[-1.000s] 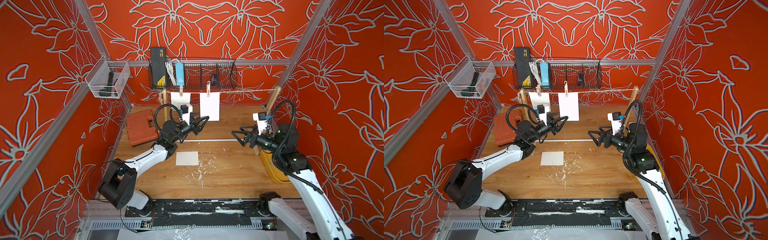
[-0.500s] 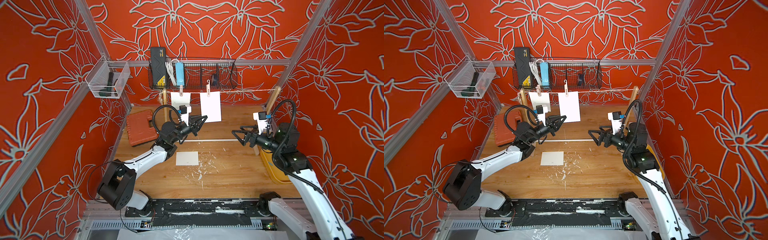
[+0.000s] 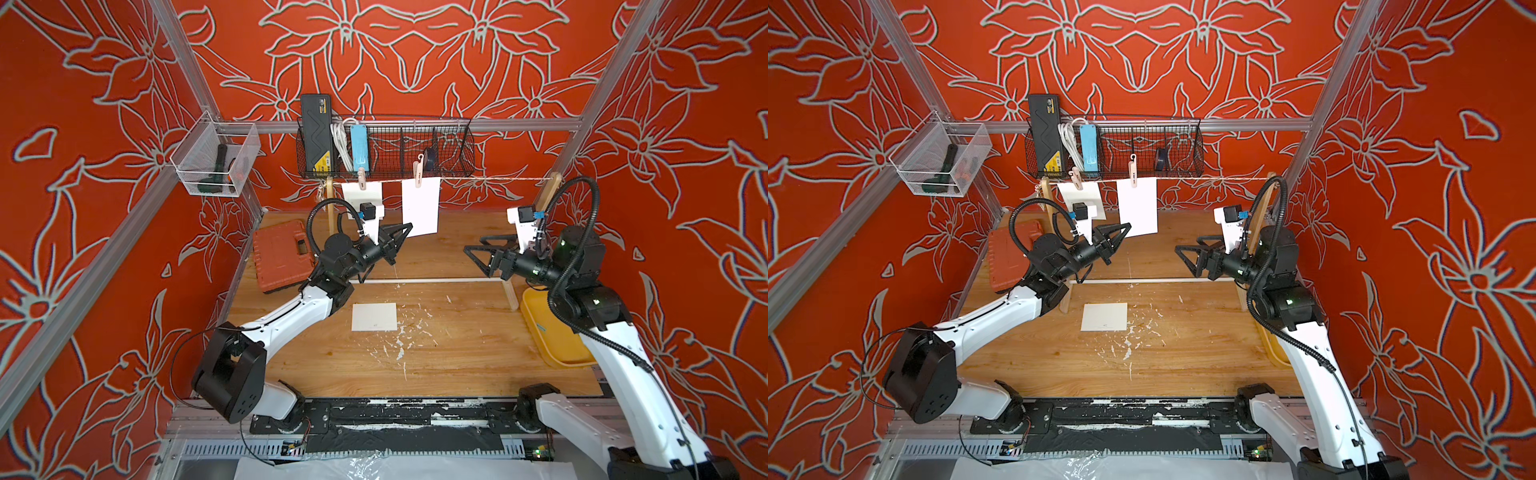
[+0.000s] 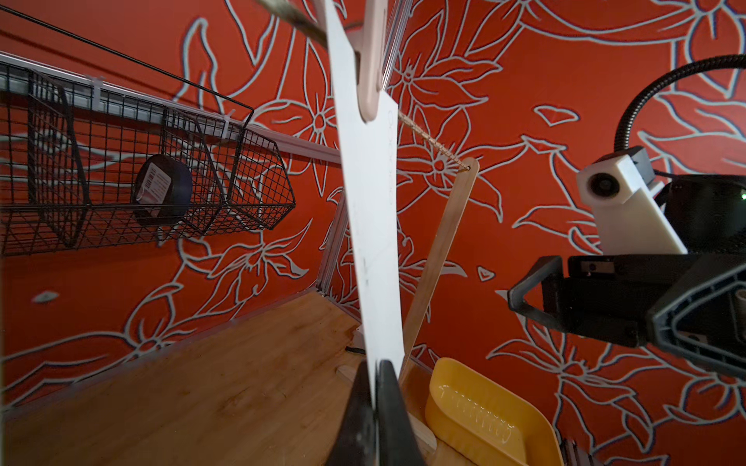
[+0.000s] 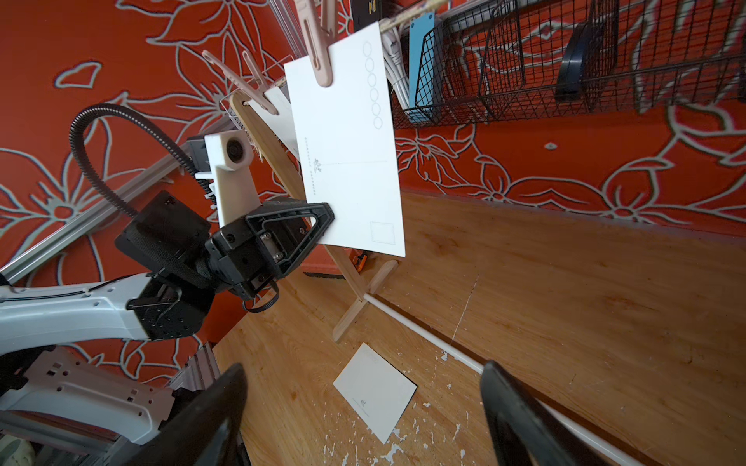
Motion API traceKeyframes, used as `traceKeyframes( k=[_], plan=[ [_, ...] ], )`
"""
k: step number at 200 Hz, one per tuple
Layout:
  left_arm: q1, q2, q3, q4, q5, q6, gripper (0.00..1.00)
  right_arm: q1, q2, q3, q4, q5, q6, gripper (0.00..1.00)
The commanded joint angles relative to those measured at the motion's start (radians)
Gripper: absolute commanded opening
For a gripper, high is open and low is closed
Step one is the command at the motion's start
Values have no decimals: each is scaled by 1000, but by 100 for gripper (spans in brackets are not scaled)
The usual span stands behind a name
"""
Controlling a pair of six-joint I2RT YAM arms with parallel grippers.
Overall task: Remove the postcards from the strings
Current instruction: Remove the clamp from the clothesline.
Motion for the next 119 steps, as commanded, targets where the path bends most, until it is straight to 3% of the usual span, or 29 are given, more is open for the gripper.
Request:
traceKeyframes(
  k=[1,42,119],
  plan=[
    [13,-27,44,-53,15,11,0,7,55,104,-52,-58,-69,90],
    [26,-22,53,-79,29,-17,0,9,176,296,-73,-122,-88,91],
    [34,-24,49,-82,43,-25,0,17,386,643,-183,-110,-97,95]
  ],
)
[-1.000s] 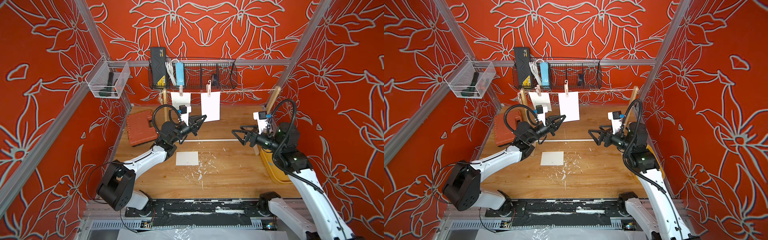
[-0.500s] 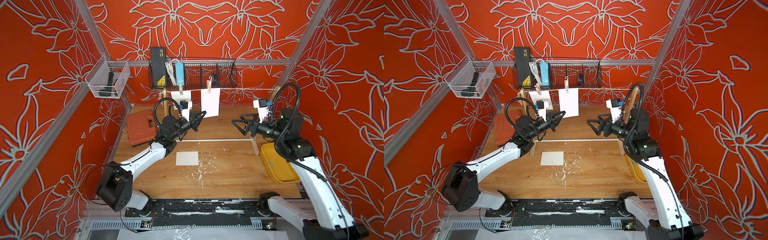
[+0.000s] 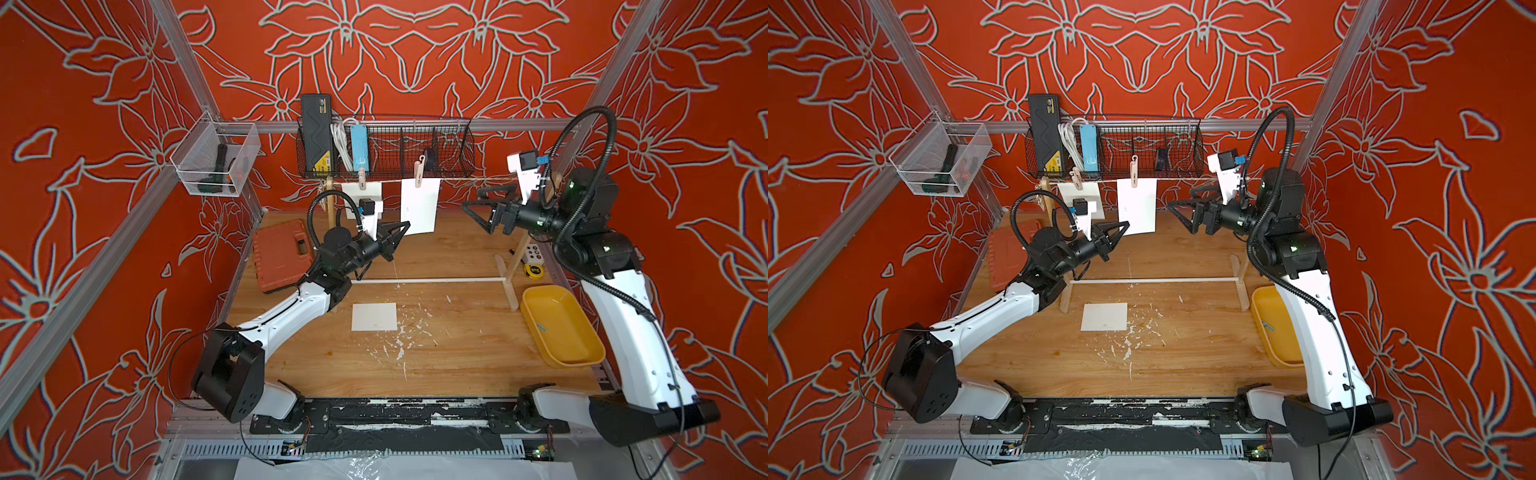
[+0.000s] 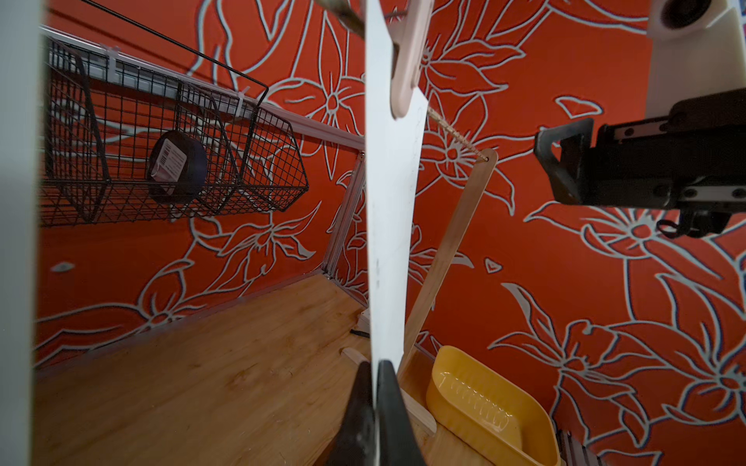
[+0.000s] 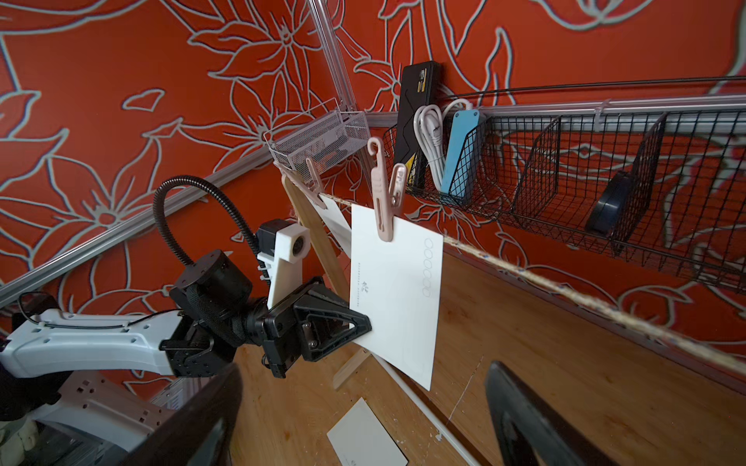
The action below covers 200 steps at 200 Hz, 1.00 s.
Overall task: Remove the postcards from the strings
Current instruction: Remove the clamp from the clothesline.
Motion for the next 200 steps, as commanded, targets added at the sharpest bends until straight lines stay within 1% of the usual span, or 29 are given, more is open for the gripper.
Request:
traceKeyframes(
  k=[1,54,121,164,200],
  plan=[
    [8,-24,15,14,23,-7,0,7,61,99,-45,-38,-19,95],
    [14,-15,8,19,32,-19,0,14,251,314,0,-122,57,93],
    [20,-7,-1,31,44,-30,0,66,509,635,-103,-147,51,93],
    [24,-1,2,48,60,-43,0,97,621,764,-139,-164,60,92],
    [25,2,3,51,64,-43,0,124,650,779,-125,-209,63,92]
  ],
)
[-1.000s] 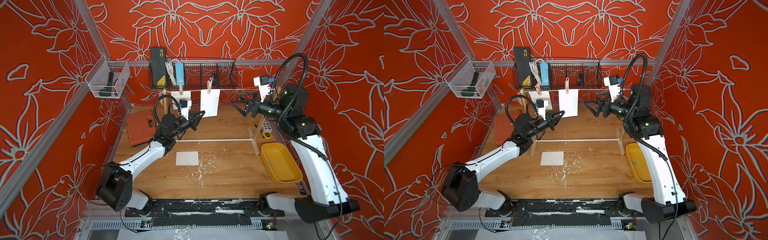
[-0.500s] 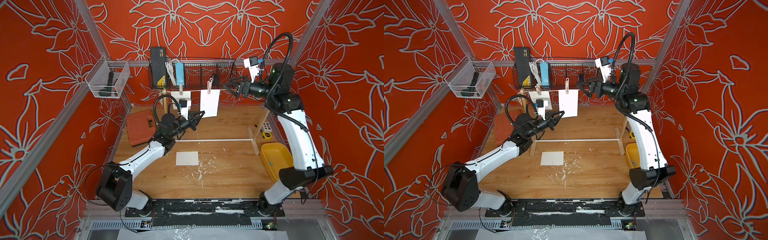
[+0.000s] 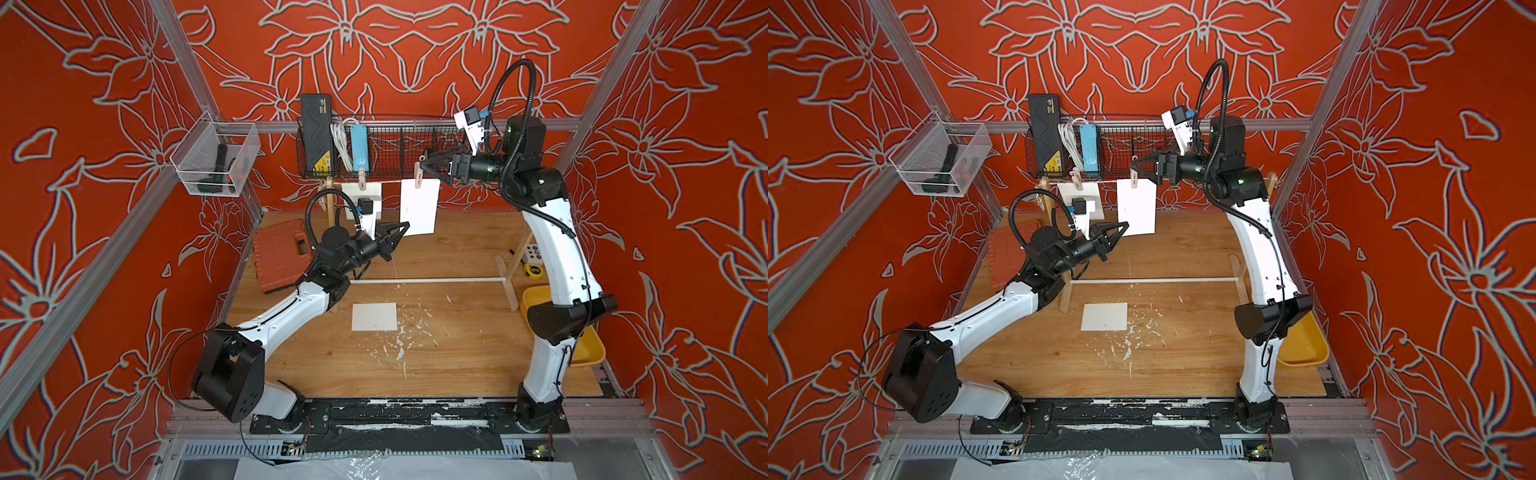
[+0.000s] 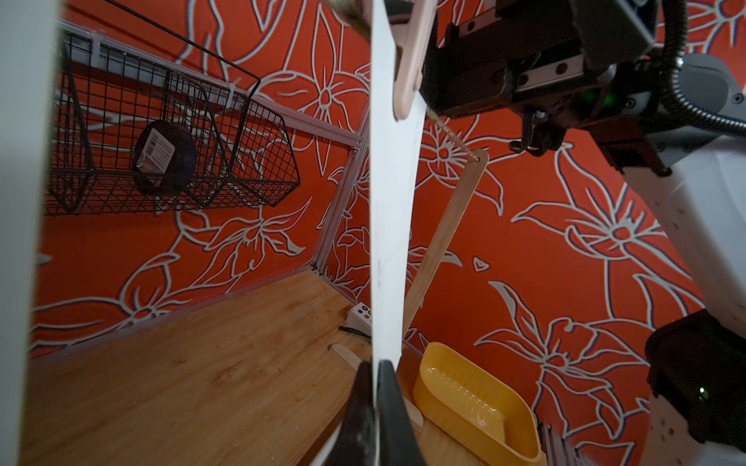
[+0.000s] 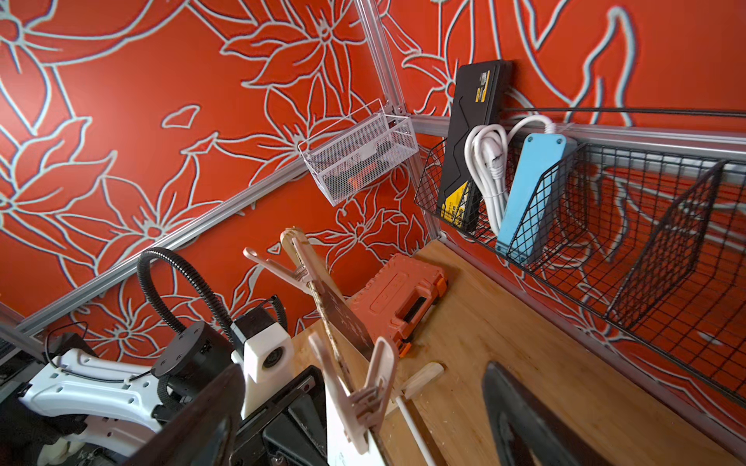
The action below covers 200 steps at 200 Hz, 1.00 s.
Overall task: Remove the postcards from the strings
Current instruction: Remove the clamp from the clothesline.
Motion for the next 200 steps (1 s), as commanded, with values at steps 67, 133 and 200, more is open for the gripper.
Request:
traceKeyframes(
  k=[67,133,200],
  plan=[
    [24,16,-6,72,28,-43,0,51,61,49,45,-107,40,89],
    [35,24,3,75,34,-57,0,58,53,31,49,-138,22,82],
    [48,22,3,84,45,-74,0,53,23,18,-36,-99,-64,78]
  ],
)
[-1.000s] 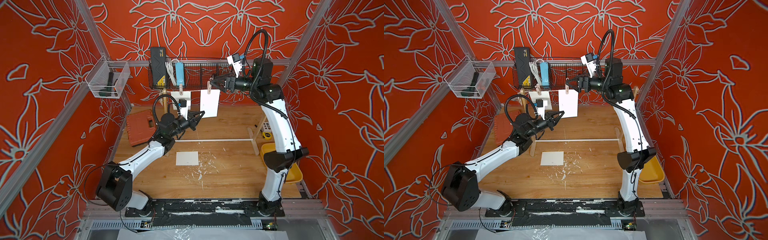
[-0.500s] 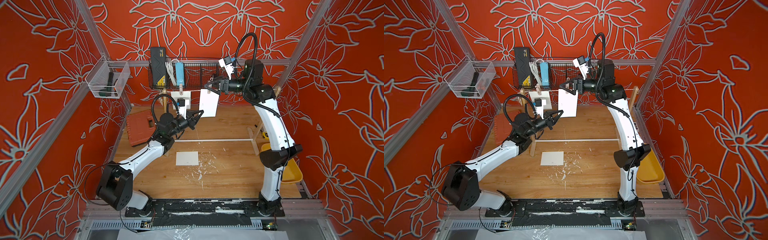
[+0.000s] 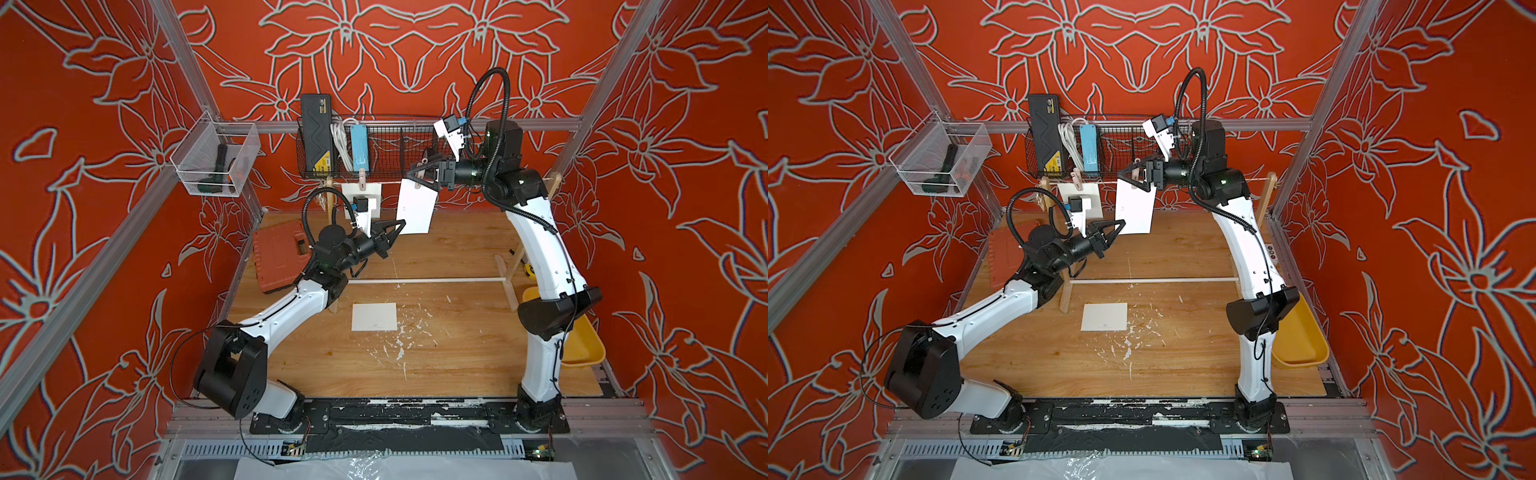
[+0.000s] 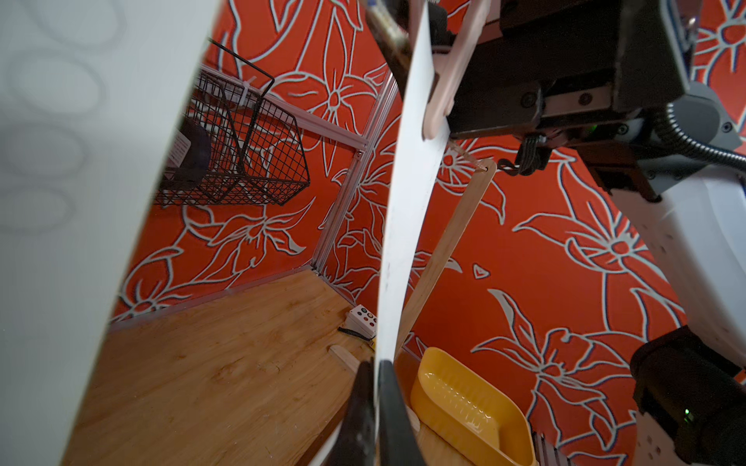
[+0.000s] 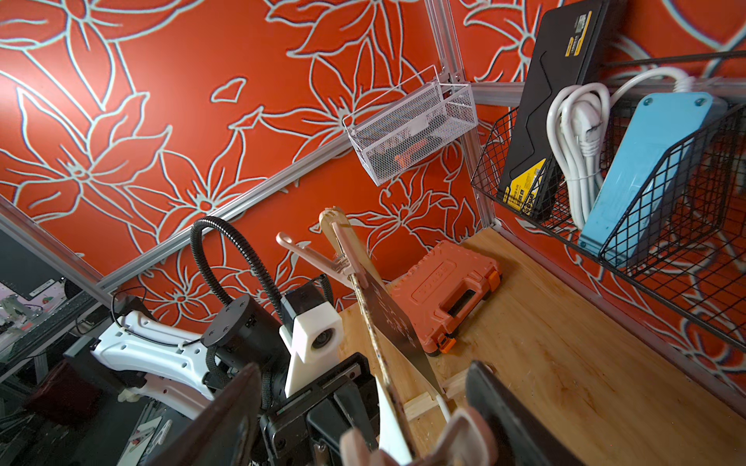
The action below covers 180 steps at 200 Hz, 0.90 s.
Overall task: Remove the postcards from the strings
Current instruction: Remove the clamp from the clothesline.
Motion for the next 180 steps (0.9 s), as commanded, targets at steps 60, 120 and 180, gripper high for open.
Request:
traceKeyframes(
  k=[60,120,180],
  plan=[
    [12,8,3,65,26,-27,0,-17,-59,-6,-68,43,-86,79],
    [13,11,2,67,34,-28,0,-23,-78,-9,-72,50,-97,76],
    [13,13,4,71,37,-36,0,-27,-85,-35,-75,41,-110,68]
  ],
)
